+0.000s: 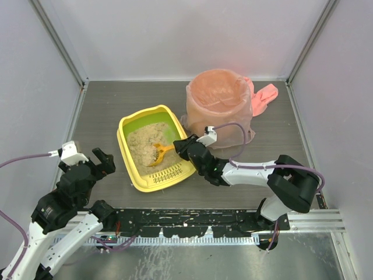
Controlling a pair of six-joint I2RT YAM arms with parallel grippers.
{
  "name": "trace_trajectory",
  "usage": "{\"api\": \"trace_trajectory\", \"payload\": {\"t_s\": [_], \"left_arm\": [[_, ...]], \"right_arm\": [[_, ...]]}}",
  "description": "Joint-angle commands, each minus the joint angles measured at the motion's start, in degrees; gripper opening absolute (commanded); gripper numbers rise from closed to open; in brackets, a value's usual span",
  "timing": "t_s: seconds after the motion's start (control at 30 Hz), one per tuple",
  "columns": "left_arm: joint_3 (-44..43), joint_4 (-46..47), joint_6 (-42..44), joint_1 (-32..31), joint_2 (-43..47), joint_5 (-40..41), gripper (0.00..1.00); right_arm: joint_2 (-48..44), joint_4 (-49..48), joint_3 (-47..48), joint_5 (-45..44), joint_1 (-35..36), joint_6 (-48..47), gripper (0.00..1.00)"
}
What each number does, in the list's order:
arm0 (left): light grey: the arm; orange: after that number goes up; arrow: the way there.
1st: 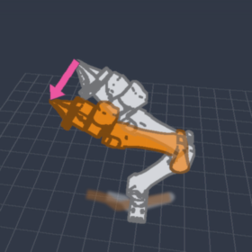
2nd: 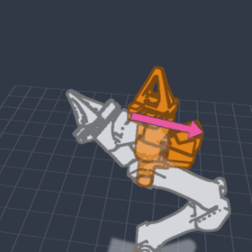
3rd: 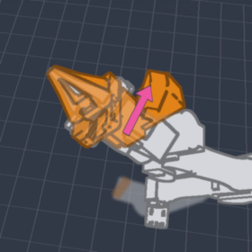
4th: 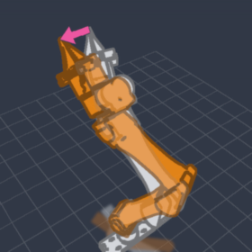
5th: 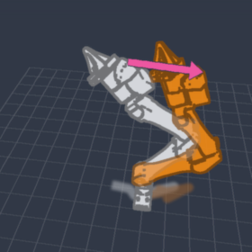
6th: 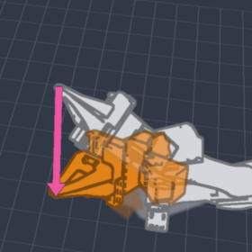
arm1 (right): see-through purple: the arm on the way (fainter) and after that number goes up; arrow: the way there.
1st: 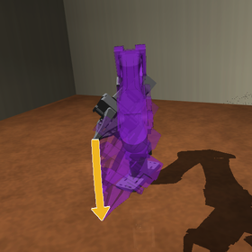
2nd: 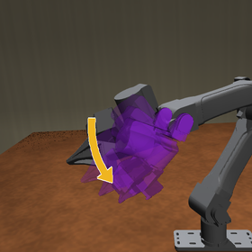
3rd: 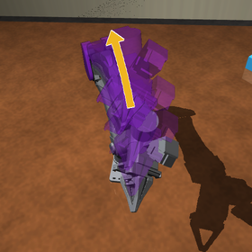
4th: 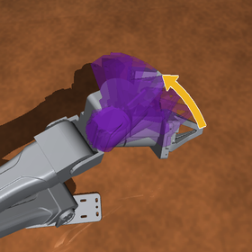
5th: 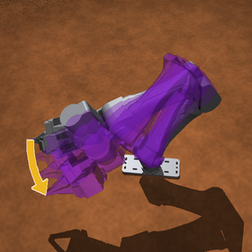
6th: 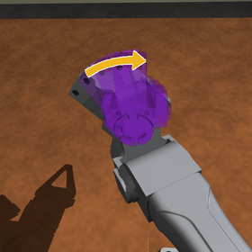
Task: Clean the litter box
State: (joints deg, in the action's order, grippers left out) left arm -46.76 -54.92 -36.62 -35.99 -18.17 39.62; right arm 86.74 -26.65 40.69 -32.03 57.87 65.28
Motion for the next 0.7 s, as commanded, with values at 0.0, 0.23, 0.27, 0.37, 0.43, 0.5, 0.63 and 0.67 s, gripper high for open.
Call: {"api": "trace_trajectory", "payload": {"t_s": [0.0, 0.23, 0.27, 0.37, 0.43, 0.5, 0.63, 0.67], "left_arm": [[-0.3, 2.9, 0.3, 0.3, -0.5, 0.2, 0.98], [-0.3, 3.0, 0.6, 0.3, -0.4, -0.1, 0.98], [-0.3, 3.0, 0.6, 0.2, -0.5, -0.2, 0.98], [-0.2, 3.3, 0.8, 0.3, -0.6, -0.5, 0.98], [-0.2, 3.4, 0.8, 0.3, -0.8, -0.7, 0.98], [-0.3, 3.4, 0.9, 0.2, -1.0, -0.9, 0.98], [-0.2, 3.6, 1.0, 0.2, -1.2, -1.5, 0.98], [-0.3, 3.7, 1.0, 0.2, -1.3, -1.7, 0.98]], "right_arm": [[-2.6, -5.7, -1.4, 0.5, -0.3, 4.3, 0.01], [-4.8, -9.0, -5.0, -0.5, -1.1, 6.9, 0.01], [-5.4, -9.2, -5.3, -0.5, -1.3, 7.1, 0.01], [-7.1, -9.7, -6.2, -0.6, -1.8, 7.1, 0.01], [-8.2, -10.2, -6.8, -0.7, -2.1, 7.5, 0.01], [-9.0, -10.8, -7.6, -0.6, -2.6, 8.4, 0.01], [-9.8, -13.6, -9.5, 0.8, -3.9, 10.5, 0.01], [-9.8, -14.5, -10.0, 1.2, -4.2, 10.9, 0.00]]}}
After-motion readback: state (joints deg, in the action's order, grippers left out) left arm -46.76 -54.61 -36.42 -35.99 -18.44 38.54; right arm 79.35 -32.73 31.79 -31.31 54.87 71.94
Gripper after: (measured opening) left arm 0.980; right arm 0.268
